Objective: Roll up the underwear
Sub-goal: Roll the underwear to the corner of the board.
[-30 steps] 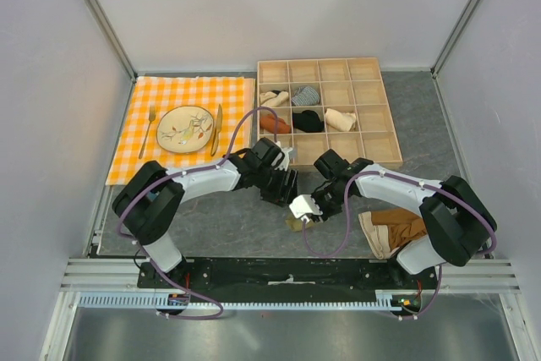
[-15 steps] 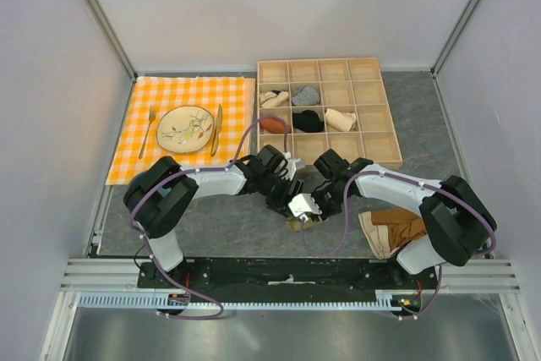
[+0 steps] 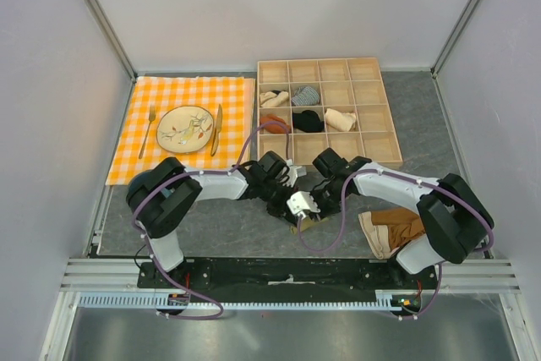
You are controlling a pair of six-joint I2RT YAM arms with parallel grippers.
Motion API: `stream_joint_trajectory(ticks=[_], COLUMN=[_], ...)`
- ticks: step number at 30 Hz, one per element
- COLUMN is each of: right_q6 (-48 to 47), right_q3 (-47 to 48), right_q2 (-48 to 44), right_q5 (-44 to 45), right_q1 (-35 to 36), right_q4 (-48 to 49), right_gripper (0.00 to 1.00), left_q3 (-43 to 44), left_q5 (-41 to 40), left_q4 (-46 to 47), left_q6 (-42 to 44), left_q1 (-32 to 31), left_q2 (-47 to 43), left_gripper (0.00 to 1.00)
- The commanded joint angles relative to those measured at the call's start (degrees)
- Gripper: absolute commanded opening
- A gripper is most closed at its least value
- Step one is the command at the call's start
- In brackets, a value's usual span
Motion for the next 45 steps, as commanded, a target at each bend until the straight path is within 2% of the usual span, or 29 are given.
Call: stream_joint_trajectory(ticks=[1, 4, 11, 15, 21, 23, 26, 30, 34, 39, 40, 41, 45], right_q6=[1.59, 2.74, 8.09, 11.96, 13.99, 14.51, 16.79, 22.77, 25.95, 12.00, 4.14, 2.15, -0.50], right_q3=[0.24, 1.29, 8.14, 10.78, 11.22, 11.40, 12.45, 15.09, 15.71, 12.19, 12.37, 12.54, 11.67], right_q2=[2.53, 2.45, -1.24, -1.16, 1.73, 3.14, 5.43, 7.89, 8.08, 2.28, 2.10, 1.92, 1.40], right_q5=[-0.03, -0.73, -7.06, -10.05, -9.79, -9.87, -12.07, -15.50, -15.76, -20.50, -20.69, -20.34, -17.44], right_q1=[0.33, 0.24, -0.72, -2.48, -4.68, -5.47, -7.84, -14.42, -16.11, -15.50, -15.06, -14.53, -11.72], right_q4=[-1.33, -2.03, -8.19, -8.63, -8.19, -7.93, -7.58, -7.31, -7.66, -11.78, -13.88, -16.95, -16.98], right_gripper=[0.24, 0.31, 0.55, 0.60, 0.65, 0.72, 0.73, 0.70, 0.68, 0.67, 0.67, 0.66, 0.61], left_q3=[-2.53, -4.38, -5.43, -4.73, -3.85, -3.85, -4.03, -4.03, -3.85, -3.06, -2.89, -2.88, -2.62], left_q5=[-5.82, -4.94, -6.07, -6.08, -5.90, -5.73, -5.72, -5.81, -5.73, -5.29, -4.94, -4.76, -4.50], left_q4=[0.98, 2.92, 2.66, 2.22, 1.51, 1.51, 1.51, 1.51, 1.16, 0.55, 0.28, 0.20, -0.59], left_q6=[-3.70, -7.21, -9.51, -9.78, -10.04, -10.04, -10.04, -10.13, -10.04, -9.69, -9.60, -9.60, -9.34], left_q1=[-0.18, -0.18, -0.09, -0.09, 0.26, 0.35, 0.44, 0.53, 0.53, 0.79, 0.79, 0.88, 1.23], left_q2=[-1.97, -1.80, -1.36, -0.57, 0.49, 0.66, 0.93, 1.10, 1.45, 2.24, 2.51, 2.68, 2.77], left_gripper=[0.02, 0.02, 0.02, 0.02, 0.02, 0.02, 0.02, 0.02, 0.02, 0.02, 0.02, 0.02, 0.02])
